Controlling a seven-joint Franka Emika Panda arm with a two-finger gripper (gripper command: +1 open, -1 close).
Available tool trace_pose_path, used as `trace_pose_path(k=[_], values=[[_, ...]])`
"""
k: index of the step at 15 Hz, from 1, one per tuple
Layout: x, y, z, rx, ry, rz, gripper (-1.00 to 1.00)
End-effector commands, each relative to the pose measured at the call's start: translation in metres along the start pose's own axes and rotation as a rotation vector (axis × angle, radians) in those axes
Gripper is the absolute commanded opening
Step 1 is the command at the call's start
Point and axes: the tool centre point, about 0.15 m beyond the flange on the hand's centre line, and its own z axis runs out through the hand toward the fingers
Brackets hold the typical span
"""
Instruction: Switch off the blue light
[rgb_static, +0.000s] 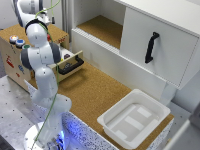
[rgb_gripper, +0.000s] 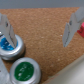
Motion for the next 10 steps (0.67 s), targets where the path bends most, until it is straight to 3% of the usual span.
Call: trace_pose_path(k=[1, 7, 10], values=[[0.016, -0.035, 0.010, -0.078, 0.008, -0.084, -1.00], [0.051, -0.045, 0.018, -0.022, -0.020, -0.055, -1.00], [0.061, -0.053, 0.025, -0.026, -0.040, -0.040, -1.00]])
